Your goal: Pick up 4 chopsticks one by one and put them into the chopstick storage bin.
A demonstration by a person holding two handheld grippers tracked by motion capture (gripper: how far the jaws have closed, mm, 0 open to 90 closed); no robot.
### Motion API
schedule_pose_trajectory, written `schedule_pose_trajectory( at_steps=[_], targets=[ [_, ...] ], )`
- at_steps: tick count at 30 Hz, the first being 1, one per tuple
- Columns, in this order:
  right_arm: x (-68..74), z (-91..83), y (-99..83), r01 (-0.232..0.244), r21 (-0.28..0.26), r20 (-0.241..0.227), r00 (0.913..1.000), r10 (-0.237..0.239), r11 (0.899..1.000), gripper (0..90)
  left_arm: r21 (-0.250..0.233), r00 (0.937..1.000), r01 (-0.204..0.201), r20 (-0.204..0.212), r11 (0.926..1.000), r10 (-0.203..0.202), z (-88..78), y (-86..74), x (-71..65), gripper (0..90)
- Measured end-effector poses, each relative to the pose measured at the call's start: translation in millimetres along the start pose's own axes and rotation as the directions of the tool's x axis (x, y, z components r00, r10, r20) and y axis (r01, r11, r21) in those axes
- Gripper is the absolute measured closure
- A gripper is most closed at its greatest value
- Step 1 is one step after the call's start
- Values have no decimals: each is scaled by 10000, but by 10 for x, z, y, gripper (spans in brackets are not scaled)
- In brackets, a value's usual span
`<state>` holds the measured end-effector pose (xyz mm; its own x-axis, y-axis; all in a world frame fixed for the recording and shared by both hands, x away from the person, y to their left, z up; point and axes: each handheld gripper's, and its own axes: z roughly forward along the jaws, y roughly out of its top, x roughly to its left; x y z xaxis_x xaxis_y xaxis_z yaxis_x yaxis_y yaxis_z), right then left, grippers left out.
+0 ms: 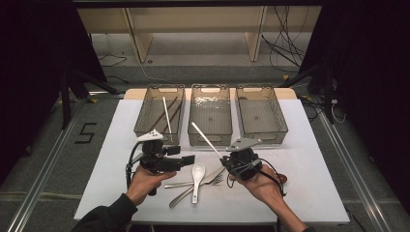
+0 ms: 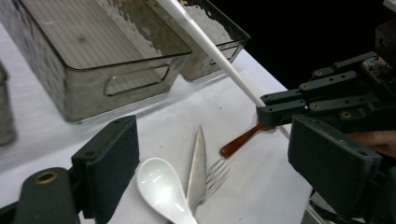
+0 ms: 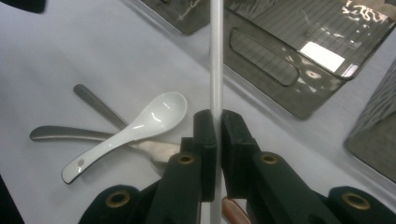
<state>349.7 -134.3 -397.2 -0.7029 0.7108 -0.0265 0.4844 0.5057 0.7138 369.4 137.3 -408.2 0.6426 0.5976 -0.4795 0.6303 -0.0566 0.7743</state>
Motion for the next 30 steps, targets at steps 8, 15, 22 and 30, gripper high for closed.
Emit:
schedule_pose_trajectory(
  at_steps=[8,15,22,30],
  targets=[
    [94,22,27,181,-283,-139,9997,-185,9994,861,-157,9968,688,407,9975,-681,134,42,-40,197],
    [168,34,44,295,-510,-315,9990,-311,9983,861,-196,9909,1170,693,9929,-1153,228,49,-56,253],
    [209,43,56,290,-695,-452,9985,-322,9972,861,-285,9792,1790,1018,9834,-1753,240,65,-16,370],
    [240,49,67,309,-853,-579,9977,-360,9959,861,-328,9740,1915,1294,9809,-1859,252,83,-25,531]
  ],
)
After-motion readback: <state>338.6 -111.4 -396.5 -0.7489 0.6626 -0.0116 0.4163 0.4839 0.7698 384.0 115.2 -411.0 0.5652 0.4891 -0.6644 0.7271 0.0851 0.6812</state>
